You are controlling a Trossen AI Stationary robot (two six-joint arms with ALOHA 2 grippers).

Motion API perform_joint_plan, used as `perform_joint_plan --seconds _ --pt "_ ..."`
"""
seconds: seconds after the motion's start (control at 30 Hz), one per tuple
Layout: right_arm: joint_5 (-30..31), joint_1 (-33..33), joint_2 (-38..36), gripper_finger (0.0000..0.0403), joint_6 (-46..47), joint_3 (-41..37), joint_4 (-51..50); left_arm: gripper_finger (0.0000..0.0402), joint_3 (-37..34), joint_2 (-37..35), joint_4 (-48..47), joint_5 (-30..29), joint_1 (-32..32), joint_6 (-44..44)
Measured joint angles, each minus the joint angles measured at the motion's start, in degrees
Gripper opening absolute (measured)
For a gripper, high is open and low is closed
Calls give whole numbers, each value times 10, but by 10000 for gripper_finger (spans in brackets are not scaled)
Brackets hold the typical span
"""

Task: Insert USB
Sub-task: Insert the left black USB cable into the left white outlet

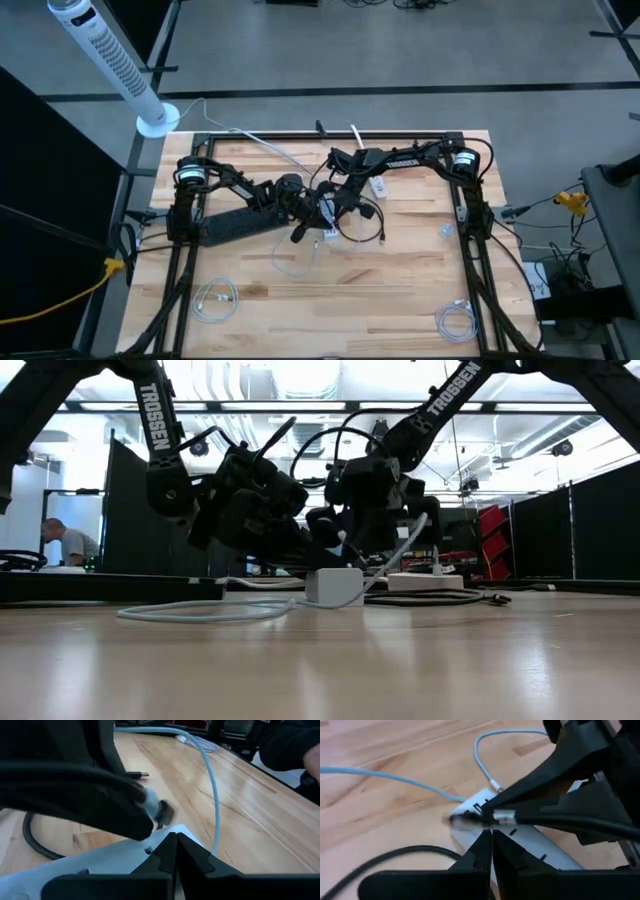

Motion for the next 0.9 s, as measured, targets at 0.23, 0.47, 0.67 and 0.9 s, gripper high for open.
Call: perform_joint_plan --seconds 0.23,0.47,0.67,0.9 --pt "11 0 -20 1 10 0 -10 0 0 0 0 -2 3 2" --pt "57 0 -24 1 110 1 -10 0 0 0 0 -2 3 2" --pt "88 -3 -29 0 217 1 -12 0 -1 0 0 -2 3 2" --pt "133 -8 -48 43 292 6 -14 0 -8 0 0 -2 4 13"
